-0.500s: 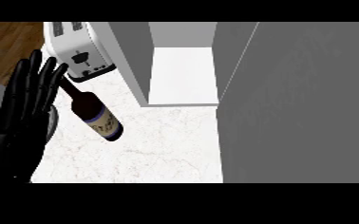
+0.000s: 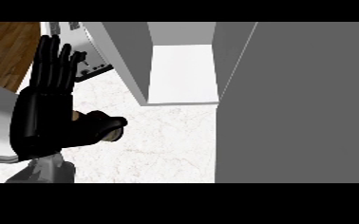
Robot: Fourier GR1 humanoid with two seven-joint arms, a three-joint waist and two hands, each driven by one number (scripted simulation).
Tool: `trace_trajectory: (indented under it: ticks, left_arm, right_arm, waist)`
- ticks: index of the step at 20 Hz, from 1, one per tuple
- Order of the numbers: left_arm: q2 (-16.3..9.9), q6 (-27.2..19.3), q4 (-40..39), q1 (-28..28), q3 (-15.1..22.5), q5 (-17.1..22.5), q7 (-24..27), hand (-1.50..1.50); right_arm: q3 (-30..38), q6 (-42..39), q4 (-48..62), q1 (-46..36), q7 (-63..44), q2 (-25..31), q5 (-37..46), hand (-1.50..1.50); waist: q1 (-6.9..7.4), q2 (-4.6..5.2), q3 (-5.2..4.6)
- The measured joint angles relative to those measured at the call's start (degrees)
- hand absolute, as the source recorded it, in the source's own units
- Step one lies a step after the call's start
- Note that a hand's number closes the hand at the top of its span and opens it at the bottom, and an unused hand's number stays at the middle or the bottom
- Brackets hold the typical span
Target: Pick up the wine, place it into the cabinet and close the cabinet
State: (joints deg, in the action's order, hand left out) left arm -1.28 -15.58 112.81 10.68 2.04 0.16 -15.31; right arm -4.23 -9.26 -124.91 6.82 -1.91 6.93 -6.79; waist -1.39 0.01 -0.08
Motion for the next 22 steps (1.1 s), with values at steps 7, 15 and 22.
trace_trajectory:
  ticks: [7,15,22]
  left_arm:
    - [1.0,-13.2,-2.0,10.6,4.2,-1.0,-11.9,-1.50]
    - [1.3,-22.0,-0.4,16.1,9.8,-6.8,-23.7,-1.50]
    - [1.2,-24.4,1.2,19.2,10.6,-11.0,-30.8,-1.50]
  right_arm:
    - [-0.8,-2.0,-8.3,2.4,-9.6,2.3,-6.2,-1.50]
    - [0.6,-1.7,-11.9,1.4,-16.1,3.1,-8.7,-1.50]
    - [0.9,-0.7,-12.4,-0.6,-19.1,3.3,-8.5,-1.50]
  waist:
    - [0.54,-0.09,0.09]
    - [1.12,-0.22,-0.04]
    - [1.17,-0.18,-0.01]
